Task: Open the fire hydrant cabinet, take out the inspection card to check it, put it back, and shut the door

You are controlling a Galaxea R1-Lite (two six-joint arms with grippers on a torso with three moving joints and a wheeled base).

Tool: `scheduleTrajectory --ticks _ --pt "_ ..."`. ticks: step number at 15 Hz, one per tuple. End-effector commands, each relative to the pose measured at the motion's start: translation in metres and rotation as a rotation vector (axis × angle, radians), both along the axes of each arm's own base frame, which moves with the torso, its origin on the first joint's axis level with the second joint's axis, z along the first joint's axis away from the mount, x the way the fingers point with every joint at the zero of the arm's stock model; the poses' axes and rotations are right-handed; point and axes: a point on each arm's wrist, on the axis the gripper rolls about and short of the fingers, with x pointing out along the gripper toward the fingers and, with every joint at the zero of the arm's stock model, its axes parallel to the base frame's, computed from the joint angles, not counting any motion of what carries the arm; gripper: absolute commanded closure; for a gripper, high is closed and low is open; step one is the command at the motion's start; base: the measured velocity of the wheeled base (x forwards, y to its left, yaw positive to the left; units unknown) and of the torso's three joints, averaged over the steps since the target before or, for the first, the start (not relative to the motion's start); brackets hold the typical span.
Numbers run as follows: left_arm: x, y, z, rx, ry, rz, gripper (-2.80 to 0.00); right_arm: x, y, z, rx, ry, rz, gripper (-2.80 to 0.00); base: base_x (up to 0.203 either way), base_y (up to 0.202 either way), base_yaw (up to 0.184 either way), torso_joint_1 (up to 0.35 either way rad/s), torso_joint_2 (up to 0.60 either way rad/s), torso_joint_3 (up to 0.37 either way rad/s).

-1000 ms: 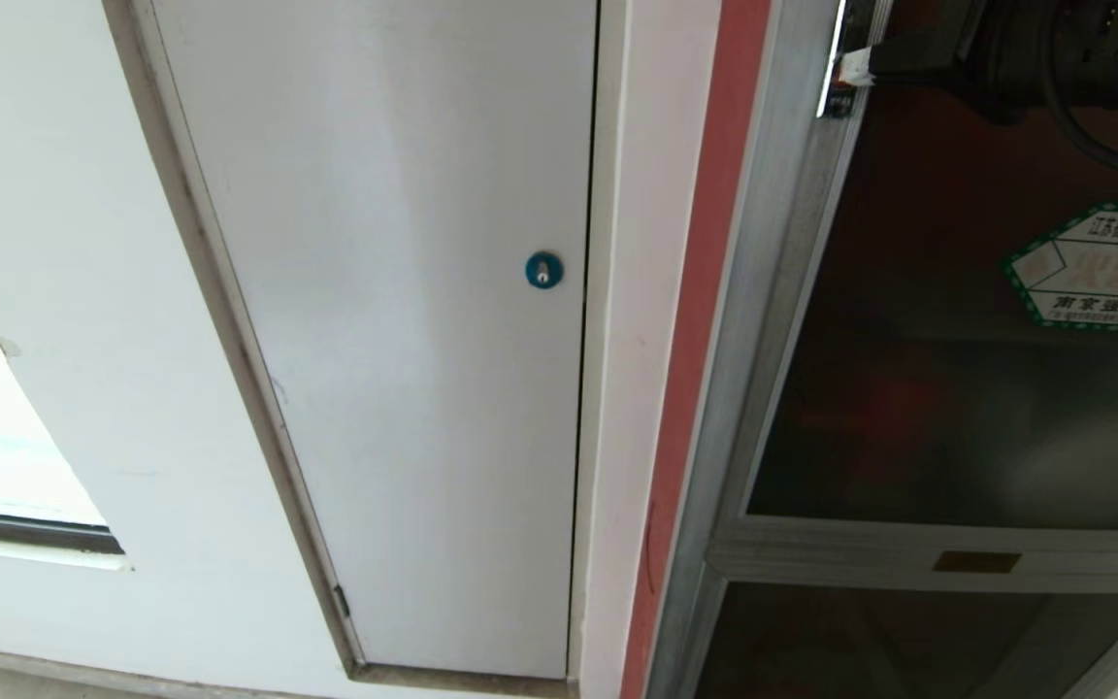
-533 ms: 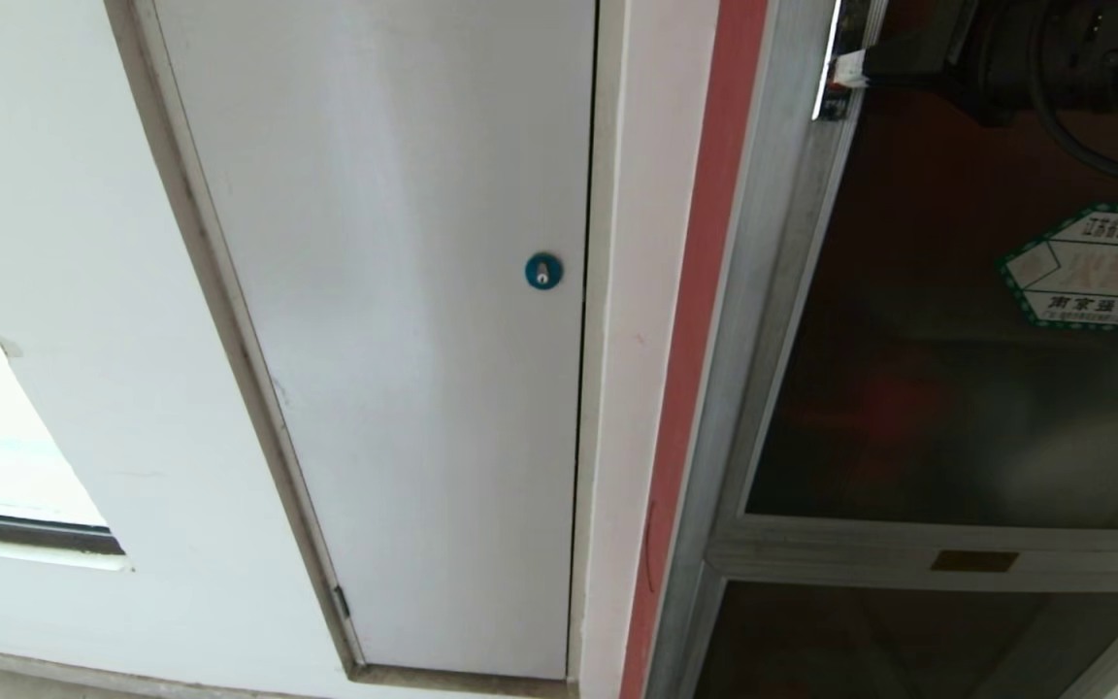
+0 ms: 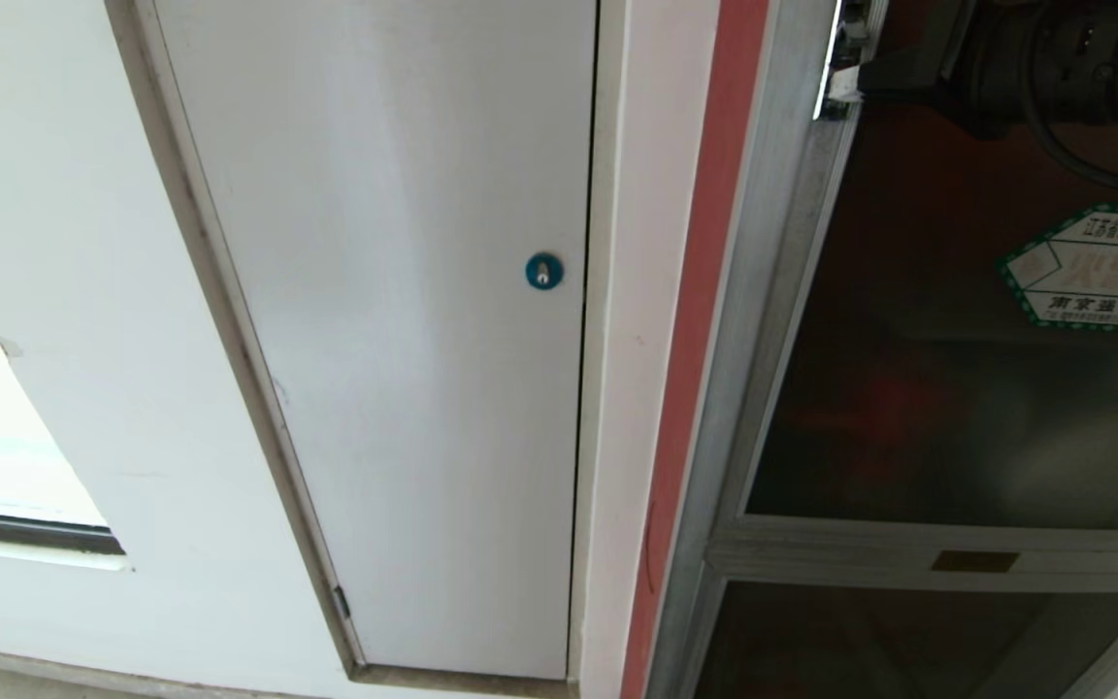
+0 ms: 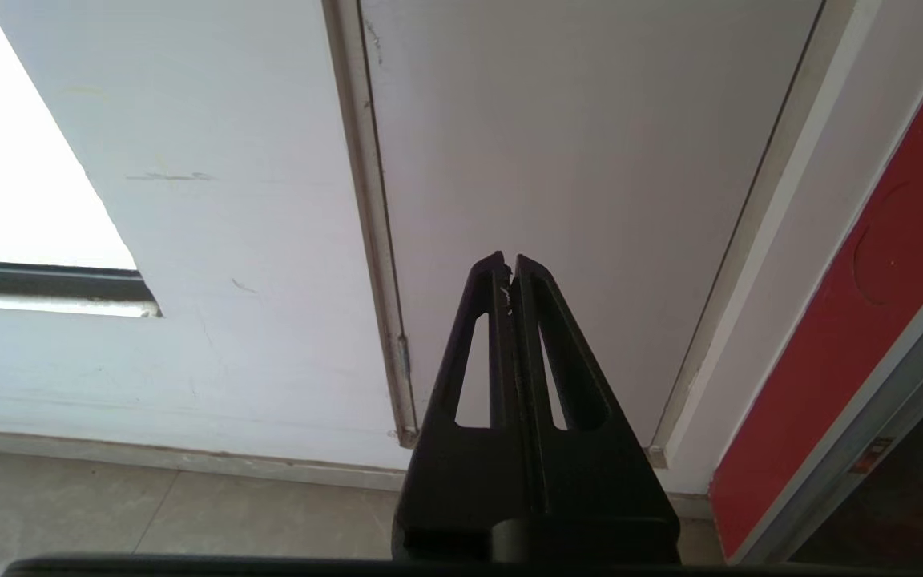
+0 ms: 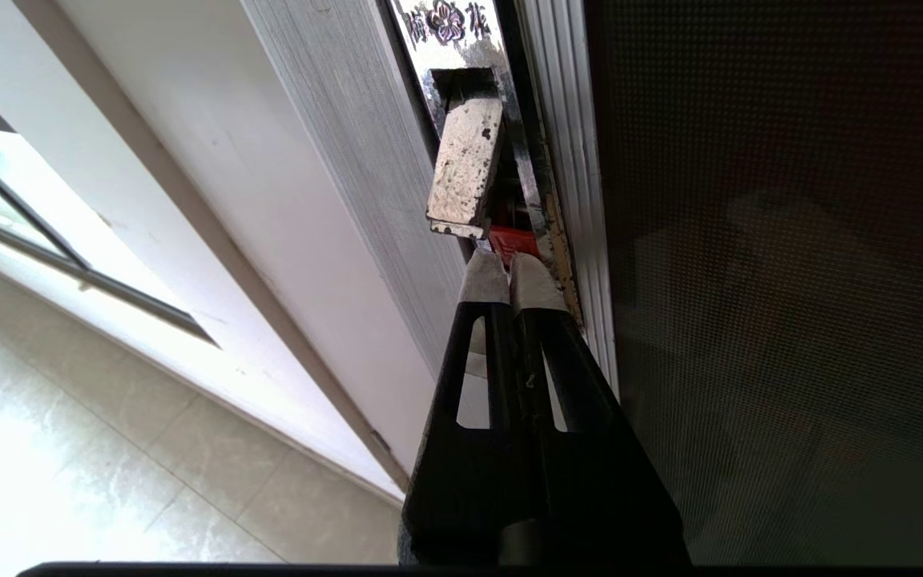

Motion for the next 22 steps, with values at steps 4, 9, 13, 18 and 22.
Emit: scheduleTrajectory --ticks 4,9,13,18,22 --pt "0.0 0.0 0.0 0.0 0.002 0.0 0.0 -0.017 -0.002 0.003 0.003 0.003 0.007 0.0 0.0 0.0 0.0 0.0 0.0 0.0" --pt "0.0 0.0 0.0 -0.001 0.002 0.0 0.0 -0.066 0.001 -0.003 0.003 0.025 0.061 0.0 0.0 0.0 0.0 0.0 0.0 0.0" --pt "0.0 0.0 0.0 0.0 0.002 0.0 0.0 -0.091 0.012 -0.023 -0.011 0.044 0.099 0.0 0.0 0.0 0.0 0.0 0.0 0.0" --pt "0.0 0.0 0.0 0.0 0.002 0.0 0.0 -0.087 0.048 -0.048 -0.086 -0.185 -0.107 0.0 0.0 0.0 0.0 0.0 0.0 0.0" --pt "0.0 0.0 0.0 0.0 0.002 0.0 0.0 -0.071 0.062 -0.053 -0.171 -0.347 -0.228 0.0 0.0 0.0 0.0 0.0 0.0 0.0"
